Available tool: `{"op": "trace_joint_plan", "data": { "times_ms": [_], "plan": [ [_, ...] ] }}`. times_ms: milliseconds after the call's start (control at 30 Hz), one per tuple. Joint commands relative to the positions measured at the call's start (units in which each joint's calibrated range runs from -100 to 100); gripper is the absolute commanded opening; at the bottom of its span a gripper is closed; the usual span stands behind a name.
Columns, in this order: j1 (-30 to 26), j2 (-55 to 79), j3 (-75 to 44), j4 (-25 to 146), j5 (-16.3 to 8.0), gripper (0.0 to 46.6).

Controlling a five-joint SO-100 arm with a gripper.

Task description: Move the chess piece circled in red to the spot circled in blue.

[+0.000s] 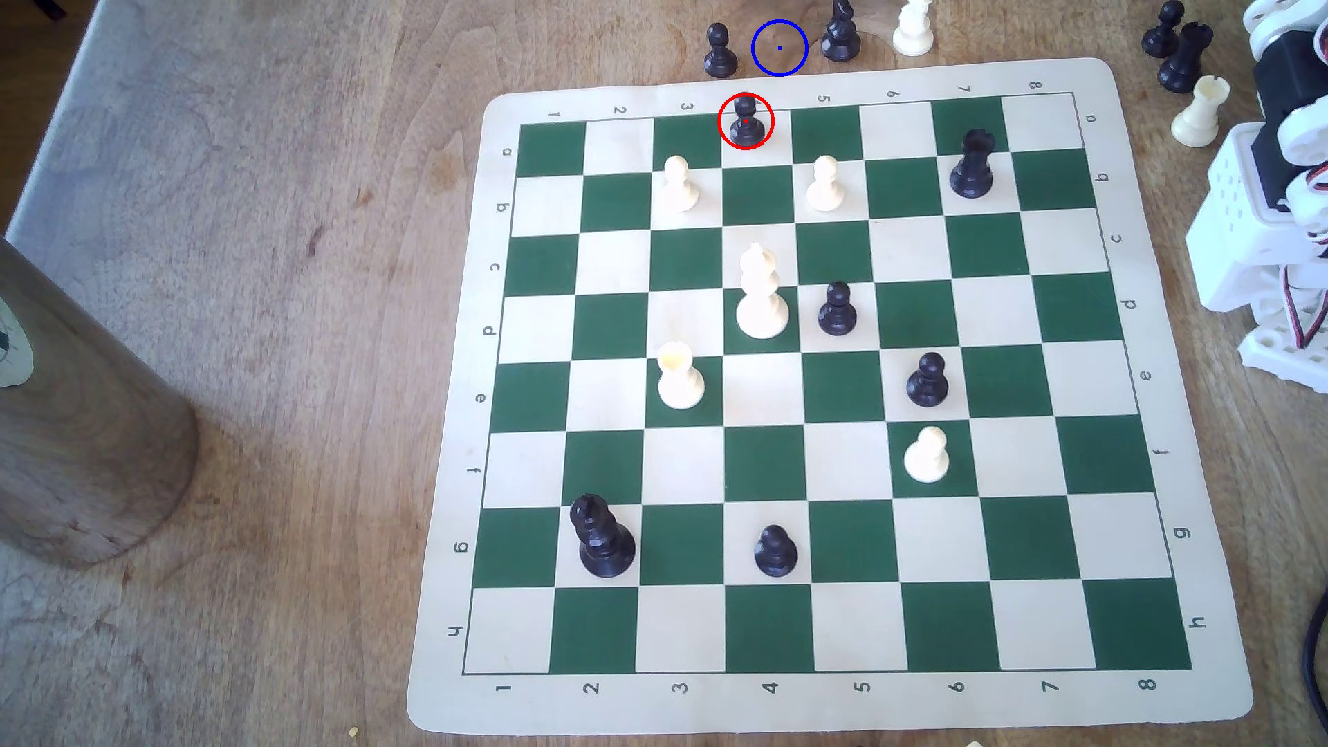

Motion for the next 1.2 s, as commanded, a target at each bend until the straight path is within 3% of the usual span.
{"op": "trace_joint_plan", "data": {
  "times_ms": [0, 433, 533, 733, 767, 833, 867, 1000, 1167],
  "plan": [
    [0.85, 0.14, -0.46, 8.31, 0.1, 0.2],
    [1.87, 0.14, -19.13, 77.85, -0.24, 0.2],
    [5.31, 0.14, -30.19, 107.33, -0.24, 0.2],
    [14.23, 0.22, -41.53, 135.26, -0.05, 0.2],
    [16.73, 0.22, -43.25, 143.2, -0.59, 0.2],
    [15.56, 0.22, -43.52, 147.21, -6.94, 0.2],
    [15.48, 0.39, -43.52, 150.41, -8.64, 0.7],
    [15.79, 3.19, -42.98, 157.45, -9.18, 3.9],
    [15.72, 14.82, -48.15, 159.01, -8.5, 0.6]
  ]
}}
